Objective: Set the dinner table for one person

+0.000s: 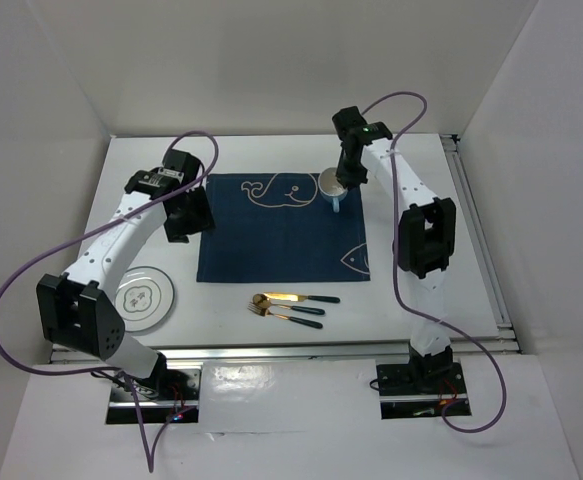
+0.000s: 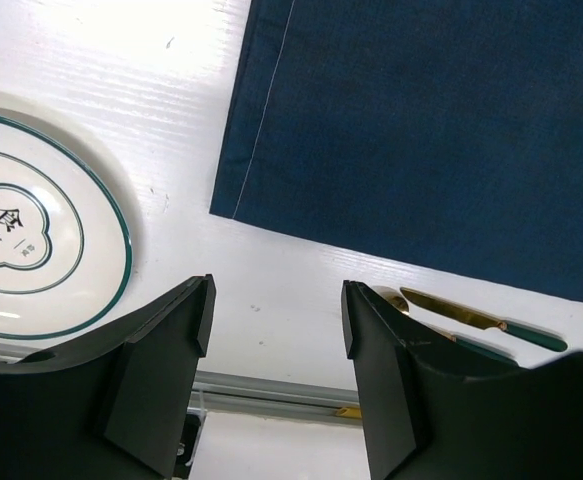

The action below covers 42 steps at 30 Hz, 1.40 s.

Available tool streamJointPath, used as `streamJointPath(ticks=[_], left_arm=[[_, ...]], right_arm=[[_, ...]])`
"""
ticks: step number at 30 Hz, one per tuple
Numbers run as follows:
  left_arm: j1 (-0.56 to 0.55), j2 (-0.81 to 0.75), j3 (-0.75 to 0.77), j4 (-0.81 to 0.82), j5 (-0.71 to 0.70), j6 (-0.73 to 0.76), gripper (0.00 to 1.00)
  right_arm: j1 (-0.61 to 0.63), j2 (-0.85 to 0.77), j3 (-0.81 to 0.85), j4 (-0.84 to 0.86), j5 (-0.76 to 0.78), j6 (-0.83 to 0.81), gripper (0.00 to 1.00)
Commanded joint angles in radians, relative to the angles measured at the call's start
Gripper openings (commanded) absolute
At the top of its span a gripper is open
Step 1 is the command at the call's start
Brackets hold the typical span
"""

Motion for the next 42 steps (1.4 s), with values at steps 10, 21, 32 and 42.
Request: streamJointPath(ticks=[10,21,32,42], left_arm=[[-0.002,-0.050,-0.089,0.018,0.027,-0.038,0.71],[-0.002,-0.040,-0.057,0.019,0.038,-0.029,0.83],[-0.002,-0.020,0.040,-0.025,-0.053,-0.001,0.85],[0.124,-0.029,0.190,-0.091,-0.067,-0.021,0.84]], right_arm=[[-0.048,0.074,0.083,0.109,0.005,-0.012,0.00],[-0.077,0.062,0.063,0.155,-0.099,-0.021,0.76],[-0.077,-0.099,0.080,0.183,-0.131,-0.021,0.94],[0.092,-0.521,-0.443,0.468,-0.382,-0.067,0.91]])
